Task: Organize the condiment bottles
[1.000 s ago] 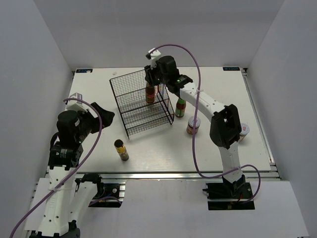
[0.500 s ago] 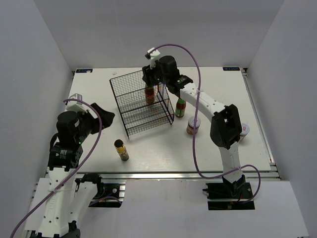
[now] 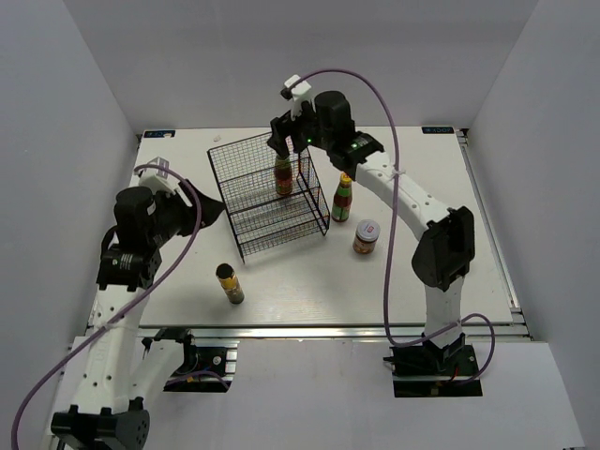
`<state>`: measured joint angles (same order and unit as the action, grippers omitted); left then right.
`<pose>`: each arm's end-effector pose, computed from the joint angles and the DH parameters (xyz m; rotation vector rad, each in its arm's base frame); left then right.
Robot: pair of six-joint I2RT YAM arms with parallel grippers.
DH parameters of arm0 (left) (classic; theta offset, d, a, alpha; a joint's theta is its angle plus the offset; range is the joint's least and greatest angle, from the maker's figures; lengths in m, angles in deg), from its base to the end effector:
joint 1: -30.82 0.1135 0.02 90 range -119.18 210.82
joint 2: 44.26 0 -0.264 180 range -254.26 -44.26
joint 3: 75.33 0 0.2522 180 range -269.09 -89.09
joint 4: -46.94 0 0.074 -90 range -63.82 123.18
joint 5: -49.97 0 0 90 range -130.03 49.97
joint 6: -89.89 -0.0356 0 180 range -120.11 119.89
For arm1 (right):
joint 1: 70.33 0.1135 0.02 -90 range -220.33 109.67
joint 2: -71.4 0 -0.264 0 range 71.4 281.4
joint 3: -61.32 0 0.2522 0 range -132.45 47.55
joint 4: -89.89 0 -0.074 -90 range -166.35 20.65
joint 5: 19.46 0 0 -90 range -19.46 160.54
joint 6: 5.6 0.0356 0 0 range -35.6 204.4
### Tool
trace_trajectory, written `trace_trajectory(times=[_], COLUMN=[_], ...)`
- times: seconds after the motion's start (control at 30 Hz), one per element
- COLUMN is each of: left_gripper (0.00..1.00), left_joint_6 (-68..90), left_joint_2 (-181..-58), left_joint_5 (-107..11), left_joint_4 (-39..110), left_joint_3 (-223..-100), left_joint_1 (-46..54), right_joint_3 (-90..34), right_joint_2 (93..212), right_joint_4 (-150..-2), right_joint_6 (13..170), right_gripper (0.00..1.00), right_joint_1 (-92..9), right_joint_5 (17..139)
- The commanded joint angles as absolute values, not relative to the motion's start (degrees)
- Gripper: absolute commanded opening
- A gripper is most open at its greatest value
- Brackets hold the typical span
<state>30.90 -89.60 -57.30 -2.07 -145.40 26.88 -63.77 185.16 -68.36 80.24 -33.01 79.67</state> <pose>0.1608 -0.0217 0.3624 -0.2817 2.0219 -0.6884 0.3791 0.2961 0.3849 -0.7411 1.6228 0.5593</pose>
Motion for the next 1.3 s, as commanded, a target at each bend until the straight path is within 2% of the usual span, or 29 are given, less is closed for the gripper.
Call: trace_trajectory(times=[0.0, 0.03, 0.07, 0.13, 0.17, 0.2, 0.23, 0.3, 0.33, 0.37, 0.43, 0.47, 0.57, 0.73, 0.9, 1.27], left_gripper=[0.67, 0.61, 0.52, 0.47, 0.44, 0.43, 0.43, 0.43, 0.44, 0.45, 0.62, 0.69, 0.82, 0.88, 0.89, 0.85], left_joint_6=[30.5, 30.5, 30.5, 30.4, 30.0, 30.0, 29.8, 28.8, 28.6, 28.5, 28.1, 27.1, 24.3, 21.4, 19.2, 16.7], left_joint_2=[-94.2, -95.2, -96.2, -99.2, -100.3, -101.5, -104.2, -107.4, -109.3, -113.1, -117.4, -122.0, -131.4, -143.6, -155.2, -162.1], left_joint_5=[-63.9, -65.6, -66.0, -66.0, -65.2, -64.4, -63.2, -57.6, -56.3, -54.4, -51.9, -50.3, -44.3, -36.3, -31.2, -28.1], left_joint_4=[2.2, 3.3, 3.7, 4.3, 4.3, 4.3, 4.1, 3.2, 2.9, 2.7, 0.5, -0.7, -6.3, -13.5, -18.9, -13.4], left_joint_3=[-150.6, -151.6, -153.8, -156.5, -157.8, -160.3, -161.6, -164.3, -167.2, -168.7, -172.6, -177.8, -188.4, -201.0, -214.7, -216.1], left_joint_1=[26.9, 26.9, 26.3, 25.0, 22.9, 21.3, 19.5, 12.1, 10.1, 6.7, 3.4, 0.2, -4.9, -10.7, -13.3, -16.0], right_joint_3=[-68.9, -68.5, -67.9, -65.4, -64.3, -63.0, -59.8, -55.9, -54.2, -51.2, -48.7, -46.7, -43.3, -39.4, -38.0, -37.1], right_joint_2=[177.5, 175.1, 173.8, 170.6, 169.5, 168.5, 166.4, 164.3, 162.5, 161.5, 159.1, 158.3, 156.0, 153.9, 153.8, 155.1], right_joint_4=[-65.3, -64.2, -63.9, -62.7, -62.3, -61.9, -61.2, -61.1, -60.9, -59.8, -58.9, -57.8, -56.5, -56.7, -56.4, -56.2], right_joint_6=[76.1, 76.1, 77.2, 78.3, 79.2, 80.1, 81.3, 82.2, 82.6, 82.8, 82.8, 82.6, 83.3, 85.5, 85.4, 84.9], right_gripper=[0.81, 0.81, 0.76, 0.68, 0.5, 0.39, 0.29, 0.15, 0.15, 0.25, 0.45, 0.61, 0.72, 0.73, 0.76, 0.74], right_joint_1=[-35.5, -36.3, -38.1, -40.4, -43.1, -44.7, -48.0, -51.2, -54.3, -55.7, -59.3, -60.3, -63.8, -68.3, -71.9, -73.9], right_joint_5=[89.0, 90.2, 91.9, 93.5, 94.4, 94.9, 95.3, 97.0, 97.6, 98.1, 99.5, 100.4, 102.1, 105.0, 108.1, 110.7])
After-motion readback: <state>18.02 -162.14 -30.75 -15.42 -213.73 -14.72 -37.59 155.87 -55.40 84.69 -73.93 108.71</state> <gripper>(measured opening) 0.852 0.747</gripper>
